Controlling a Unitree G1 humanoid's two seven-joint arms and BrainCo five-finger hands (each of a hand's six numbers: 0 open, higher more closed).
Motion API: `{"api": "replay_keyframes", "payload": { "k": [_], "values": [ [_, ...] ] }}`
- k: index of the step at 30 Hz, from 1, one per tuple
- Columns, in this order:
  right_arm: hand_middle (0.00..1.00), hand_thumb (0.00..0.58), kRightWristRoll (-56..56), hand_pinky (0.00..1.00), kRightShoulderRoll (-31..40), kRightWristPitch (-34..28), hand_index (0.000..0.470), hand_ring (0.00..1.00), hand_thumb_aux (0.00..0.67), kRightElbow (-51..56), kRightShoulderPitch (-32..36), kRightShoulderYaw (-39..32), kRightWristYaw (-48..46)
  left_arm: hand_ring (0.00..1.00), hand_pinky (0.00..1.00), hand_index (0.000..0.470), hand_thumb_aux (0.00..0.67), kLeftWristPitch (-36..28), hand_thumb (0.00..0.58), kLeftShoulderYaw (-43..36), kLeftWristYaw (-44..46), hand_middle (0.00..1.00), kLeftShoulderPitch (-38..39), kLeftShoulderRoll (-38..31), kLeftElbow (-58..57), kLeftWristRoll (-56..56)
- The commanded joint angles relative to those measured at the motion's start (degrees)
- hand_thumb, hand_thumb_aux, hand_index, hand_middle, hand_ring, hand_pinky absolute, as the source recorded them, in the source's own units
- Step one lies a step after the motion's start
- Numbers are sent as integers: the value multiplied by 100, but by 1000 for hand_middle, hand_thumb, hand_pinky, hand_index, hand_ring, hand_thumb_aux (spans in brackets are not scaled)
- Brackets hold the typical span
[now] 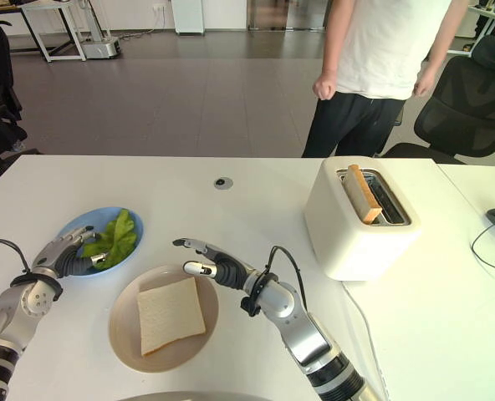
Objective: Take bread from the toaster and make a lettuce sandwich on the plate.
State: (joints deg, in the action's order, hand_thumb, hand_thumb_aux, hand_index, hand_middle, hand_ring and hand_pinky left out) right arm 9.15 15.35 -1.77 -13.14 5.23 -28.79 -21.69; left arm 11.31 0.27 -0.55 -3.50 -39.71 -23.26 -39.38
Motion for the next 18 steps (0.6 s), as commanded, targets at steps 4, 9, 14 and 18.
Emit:
{"api": "replay_keyframes", "payload": {
  "k": [4,9,14,18],
  "values": [
    [0,0,54,0,-33,49,0,0,0,24,-43,88,-41,0,0,144,205,-110,301,-192,104,0,52,-142,68,86],
    [0,0,40,0,-40,64,0,0,0,1,-40,101,-75,0,0,374,533,-181,556,-263,119,0,101,-214,31,127],
    [0,0,46,0,-56,71,0,0,0,-18,-39,136,-76,0,0,470,670,-147,580,-353,93,0,102,-258,10,208],
    [0,0,61,0,-65,80,0,0,0,-27,-50,163,-75,0,0,470,670,-22,580,-324,-36,0,103,-289,138,278]
  ]
}}
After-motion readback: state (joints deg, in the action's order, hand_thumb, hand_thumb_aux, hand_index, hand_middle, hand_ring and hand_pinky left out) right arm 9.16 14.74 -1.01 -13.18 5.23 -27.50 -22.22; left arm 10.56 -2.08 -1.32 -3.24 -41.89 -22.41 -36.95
